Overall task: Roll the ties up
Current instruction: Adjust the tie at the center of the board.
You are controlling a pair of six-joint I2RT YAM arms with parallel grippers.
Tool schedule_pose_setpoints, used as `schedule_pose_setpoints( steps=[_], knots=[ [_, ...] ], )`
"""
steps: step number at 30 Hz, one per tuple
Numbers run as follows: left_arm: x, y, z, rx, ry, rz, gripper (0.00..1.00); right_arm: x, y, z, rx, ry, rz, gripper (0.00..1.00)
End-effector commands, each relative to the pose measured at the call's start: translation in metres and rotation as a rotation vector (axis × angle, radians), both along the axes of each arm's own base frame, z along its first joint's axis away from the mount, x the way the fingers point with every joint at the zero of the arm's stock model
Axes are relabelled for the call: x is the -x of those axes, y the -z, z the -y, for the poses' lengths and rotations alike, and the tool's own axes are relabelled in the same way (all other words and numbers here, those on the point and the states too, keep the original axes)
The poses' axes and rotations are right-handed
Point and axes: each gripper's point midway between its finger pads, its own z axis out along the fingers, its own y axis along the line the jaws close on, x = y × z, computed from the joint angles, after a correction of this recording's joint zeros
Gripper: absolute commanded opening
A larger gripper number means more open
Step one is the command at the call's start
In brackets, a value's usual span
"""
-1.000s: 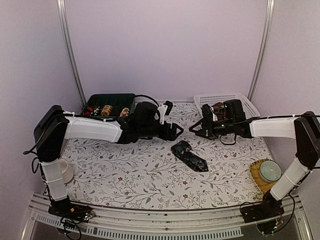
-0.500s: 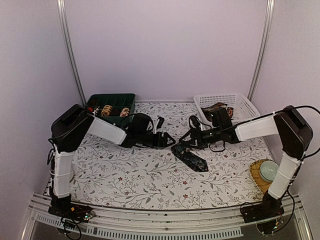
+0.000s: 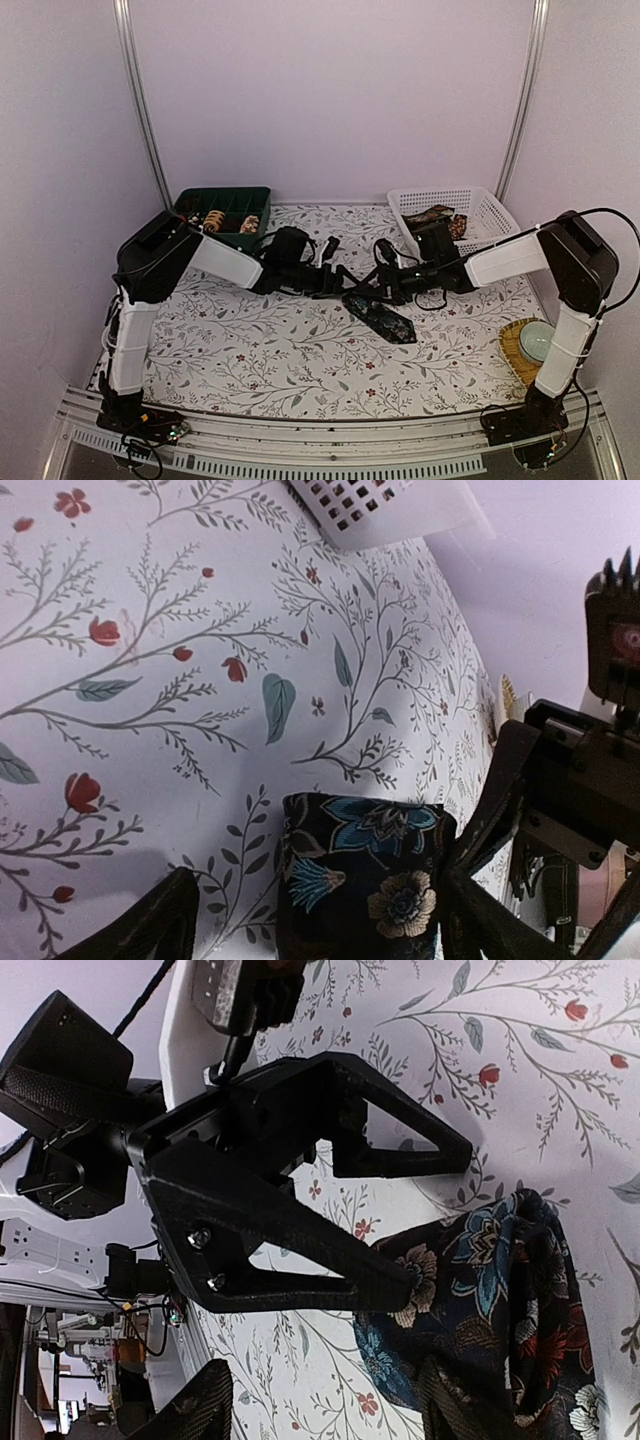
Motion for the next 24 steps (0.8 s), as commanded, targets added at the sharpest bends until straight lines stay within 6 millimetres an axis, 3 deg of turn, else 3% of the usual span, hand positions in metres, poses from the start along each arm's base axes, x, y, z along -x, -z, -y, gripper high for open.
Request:
schedule_pose_setpoints(
  steps=[1,6,10,14,20,22,24],
  knots=[
    [0.001,0.007,0.007,0.022,0.041,-0.045,0.82,0.016,0.039,0.004,0.050,-0.011,-0.068,0.64],
    [0.005,0.018,0.009,-0.005,0.066,-0.074,0.82,0.020,0.046,0.005,0.071,-0.007,-0.076,0.63],
    [0.005,0.019,0.002,-0.008,0.041,-0.074,0.82,0.015,0.025,0.006,0.087,0.001,-0.001,0.66],
    [0.002,0.014,0.001,0.023,0.038,-0.074,0.82,0.002,-0.026,0.007,0.105,-0.005,0.167,0.71],
    [-0.005,0.009,0.000,0.032,0.017,-0.063,0.82,0.001,-0.122,0.007,0.034,-0.023,0.374,0.77],
    [-0.006,0.006,-0.002,0.044,0.004,-0.059,0.82,0.000,-0.142,0.010,0.032,-0.011,0.421,0.79],
    [-0.008,0.001,-0.006,0.060,-0.008,-0.051,0.82,-0.006,-0.145,0.016,0.079,0.020,0.452,0.81]
  ],
)
